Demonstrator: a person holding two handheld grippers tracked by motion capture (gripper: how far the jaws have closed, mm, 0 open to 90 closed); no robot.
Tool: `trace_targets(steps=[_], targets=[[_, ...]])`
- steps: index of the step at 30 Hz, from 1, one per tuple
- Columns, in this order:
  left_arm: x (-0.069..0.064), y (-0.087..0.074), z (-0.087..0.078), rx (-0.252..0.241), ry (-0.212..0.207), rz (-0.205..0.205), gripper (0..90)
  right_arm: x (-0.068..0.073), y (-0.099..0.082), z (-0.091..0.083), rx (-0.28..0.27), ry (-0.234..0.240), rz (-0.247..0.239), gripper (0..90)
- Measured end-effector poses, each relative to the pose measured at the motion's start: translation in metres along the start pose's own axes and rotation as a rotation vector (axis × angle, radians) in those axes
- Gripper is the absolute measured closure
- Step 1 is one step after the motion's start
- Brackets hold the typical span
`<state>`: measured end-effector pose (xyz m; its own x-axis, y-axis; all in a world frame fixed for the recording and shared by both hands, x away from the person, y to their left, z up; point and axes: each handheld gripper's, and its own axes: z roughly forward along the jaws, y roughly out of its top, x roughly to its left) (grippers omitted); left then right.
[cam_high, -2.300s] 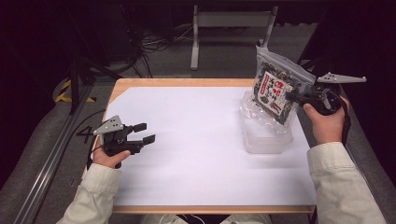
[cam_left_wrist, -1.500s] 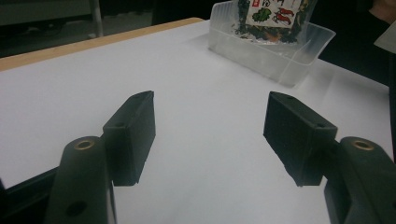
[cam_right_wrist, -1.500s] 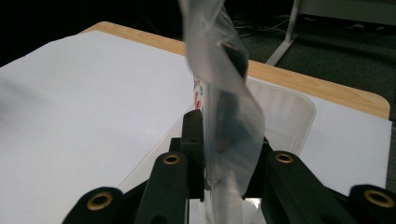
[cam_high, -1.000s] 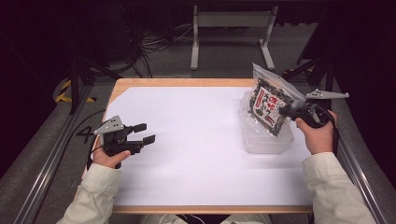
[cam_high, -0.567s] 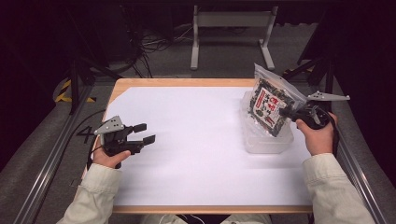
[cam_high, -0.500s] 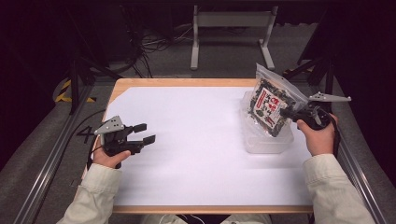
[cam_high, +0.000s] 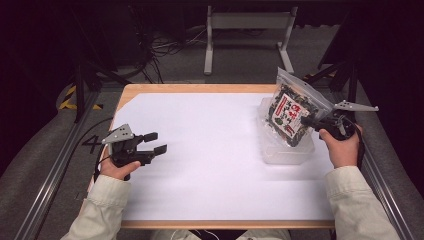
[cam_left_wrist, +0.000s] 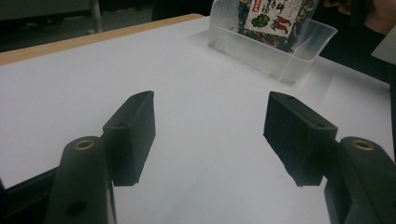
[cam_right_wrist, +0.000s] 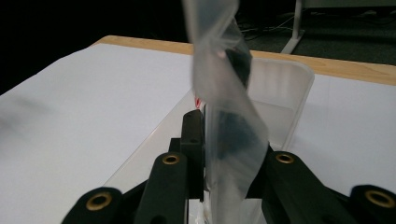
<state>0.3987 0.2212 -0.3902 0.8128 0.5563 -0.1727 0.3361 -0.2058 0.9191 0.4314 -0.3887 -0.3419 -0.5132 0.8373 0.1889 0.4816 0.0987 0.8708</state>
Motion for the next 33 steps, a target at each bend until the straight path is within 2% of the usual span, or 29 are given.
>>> trace_targets(steps=[4, 11, 15, 21, 27, 29, 30, 33], targets=[[0.001, -0.001, 0.000, 0.004, 0.002, -0.007, 35.0, 0.001, 0.000, 0.000, -0.003, 0.000, -0.013, 75.2], [0.000, -0.001, 0.002, 0.006, -0.007, -0.006, 35.0, 0.005, 0.001, -0.003, -0.015, -0.014, -0.018, 59.5], [0.001, -0.001, 0.002, 0.002, -0.006, -0.008, 35.0, 0.005, 0.002, -0.009, -0.045, 0.007, -0.012, 52.7], [0.000, -0.001, 0.001, -0.002, -0.001, -0.022, 35.0, 0.010, 0.002, -0.017, -0.064, -0.008, -0.040, 43.4], [-0.009, -0.003, -0.006, -0.001, 0.006, 0.014, 35.1, 0.025, 0.001, -0.035, -0.082, 0.001, -0.072, 30.2], [-0.012, -0.004, -0.008, -0.009, 0.005, 0.008, 35.2, 0.029, 0.000, -0.039, -0.082, -0.001, -0.075, 28.0], [-0.014, -0.005, -0.011, -0.009, 0.011, 0.019, 35.2, 0.032, -0.001, -0.042, -0.085, -0.003, -0.081, 26.1], [-0.019, -0.008, -0.015, -0.012, 0.012, 0.013, 35.2, 0.044, -0.006, -0.051, -0.087, -0.024, -0.115, 21.7]])
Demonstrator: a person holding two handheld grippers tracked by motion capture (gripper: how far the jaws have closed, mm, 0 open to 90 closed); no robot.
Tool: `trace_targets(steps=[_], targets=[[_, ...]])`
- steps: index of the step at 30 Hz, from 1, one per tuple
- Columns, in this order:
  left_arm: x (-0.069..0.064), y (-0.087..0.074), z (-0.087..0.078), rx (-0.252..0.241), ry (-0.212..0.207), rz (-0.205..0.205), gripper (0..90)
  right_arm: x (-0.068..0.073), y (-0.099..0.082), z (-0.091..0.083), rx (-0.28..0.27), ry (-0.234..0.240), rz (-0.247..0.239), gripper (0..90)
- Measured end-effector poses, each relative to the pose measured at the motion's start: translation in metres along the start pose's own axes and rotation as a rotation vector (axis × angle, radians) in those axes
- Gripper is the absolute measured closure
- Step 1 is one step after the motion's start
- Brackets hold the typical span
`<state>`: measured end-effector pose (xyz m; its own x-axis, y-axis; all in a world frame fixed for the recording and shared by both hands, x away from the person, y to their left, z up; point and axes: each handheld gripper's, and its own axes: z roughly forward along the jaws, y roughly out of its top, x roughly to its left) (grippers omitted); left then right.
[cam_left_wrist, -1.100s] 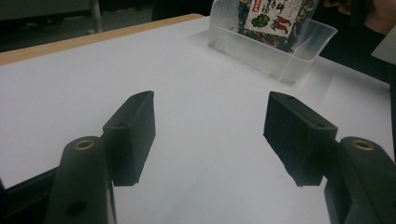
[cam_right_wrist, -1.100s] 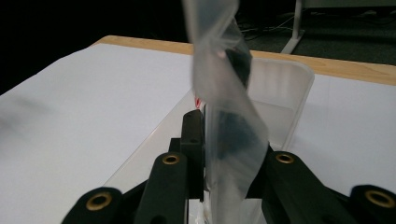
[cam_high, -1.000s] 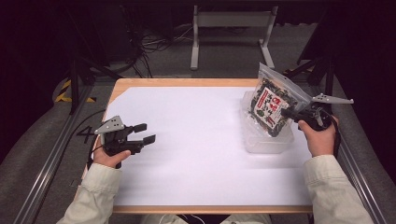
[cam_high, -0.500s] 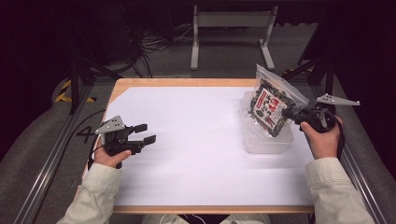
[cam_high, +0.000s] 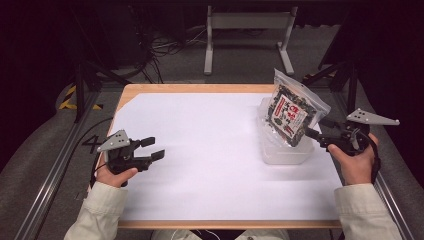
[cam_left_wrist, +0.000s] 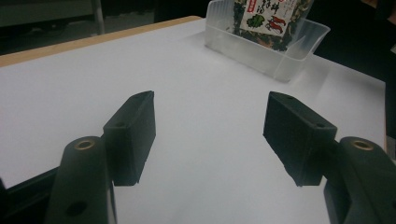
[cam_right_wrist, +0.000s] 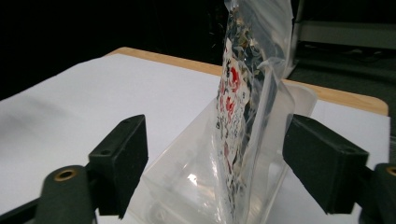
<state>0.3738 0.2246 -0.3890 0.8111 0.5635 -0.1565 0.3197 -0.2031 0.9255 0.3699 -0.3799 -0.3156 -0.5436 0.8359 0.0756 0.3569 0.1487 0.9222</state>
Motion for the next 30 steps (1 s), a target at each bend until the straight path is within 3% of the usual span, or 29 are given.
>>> trace_targets(steps=[5, 12, 18, 30], targets=[[-0.006, -0.006, -0.001, 0.008, 0.003, 0.010, 35.2, 0.016, -0.007, -0.013, -0.026, -0.004, -0.035, 20.5], [-0.012, -0.013, 0.000, 0.021, 0.001, 0.018, 34.9, 0.041, -0.023, -0.016, -0.043, 0.076, -0.091, 20.6], [-0.014, -0.018, -0.002, 0.027, 0.015, 0.021, 34.6, 0.058, -0.042, -0.005, -0.048, 0.160, -0.138, 19.8], [-0.017, -0.024, -0.002, 0.014, 0.006, 0.024, 34.0, 0.062, -0.076, 0.015, -0.083, 0.210, -0.138, 20.7]])
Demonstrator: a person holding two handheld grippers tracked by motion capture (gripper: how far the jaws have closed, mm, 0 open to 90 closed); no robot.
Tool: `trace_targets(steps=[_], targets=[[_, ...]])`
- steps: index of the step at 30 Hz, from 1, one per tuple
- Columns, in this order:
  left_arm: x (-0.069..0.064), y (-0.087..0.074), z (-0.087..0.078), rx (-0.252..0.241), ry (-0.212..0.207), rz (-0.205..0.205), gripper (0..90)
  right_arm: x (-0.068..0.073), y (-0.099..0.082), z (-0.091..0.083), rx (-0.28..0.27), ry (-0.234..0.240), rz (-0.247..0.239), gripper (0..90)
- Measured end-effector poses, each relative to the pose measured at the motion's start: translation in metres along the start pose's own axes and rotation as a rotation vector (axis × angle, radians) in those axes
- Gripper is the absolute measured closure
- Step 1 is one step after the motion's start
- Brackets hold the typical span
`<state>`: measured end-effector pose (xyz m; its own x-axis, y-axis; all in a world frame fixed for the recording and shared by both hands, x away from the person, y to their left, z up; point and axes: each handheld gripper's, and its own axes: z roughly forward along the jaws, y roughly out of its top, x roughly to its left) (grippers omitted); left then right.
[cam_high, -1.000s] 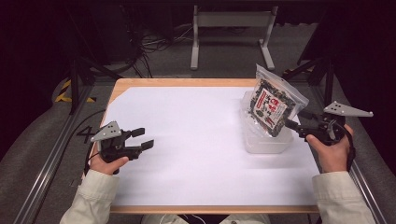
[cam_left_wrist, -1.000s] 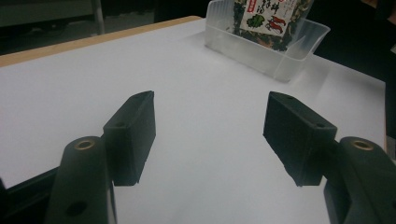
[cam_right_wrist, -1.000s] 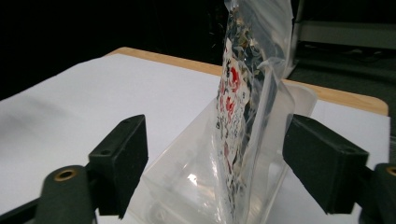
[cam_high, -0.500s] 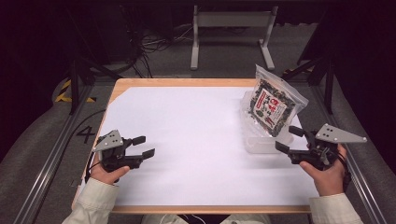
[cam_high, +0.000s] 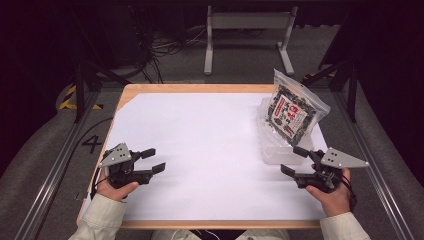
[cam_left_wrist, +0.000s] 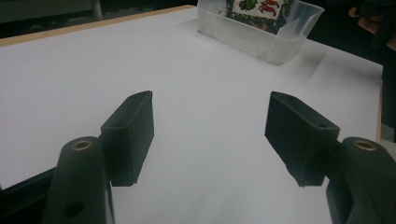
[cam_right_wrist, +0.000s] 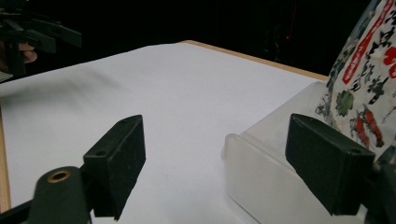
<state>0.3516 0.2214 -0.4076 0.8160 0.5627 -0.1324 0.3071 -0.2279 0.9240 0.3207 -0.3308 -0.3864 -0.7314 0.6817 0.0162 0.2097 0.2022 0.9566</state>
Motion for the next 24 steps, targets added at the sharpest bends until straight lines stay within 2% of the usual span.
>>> trace_targets(steps=[4, 9, 15, 18, 24], targets=[[-0.001, -0.001, 0.000, -0.012, 0.009, 0.013, 34.0, -0.001, -0.013, 0.007, 0.000, 0.012, -0.010, 21.3], [-0.001, -0.003, -0.001, -0.044, 0.017, 0.007, 34.2, -0.001, -0.028, 0.014, -0.006, 0.026, -0.042, 25.5], [-0.004, -0.010, 0.002, -0.044, 0.010, 0.004, 33.8, 0.001, -0.033, 0.021, 0.012, 0.047, -0.069, 26.8], [-0.006, -0.014, 0.004, -0.041, 0.001, -0.009, 33.6, 0.002, -0.035, 0.023, 0.012, 0.050, -0.075, 26.9], [-0.006, -0.015, 0.005, -0.041, 0.000, -0.007, 32.8, 0.002, -0.035, 0.024, 0.004, 0.055, -0.079, 27.2]])
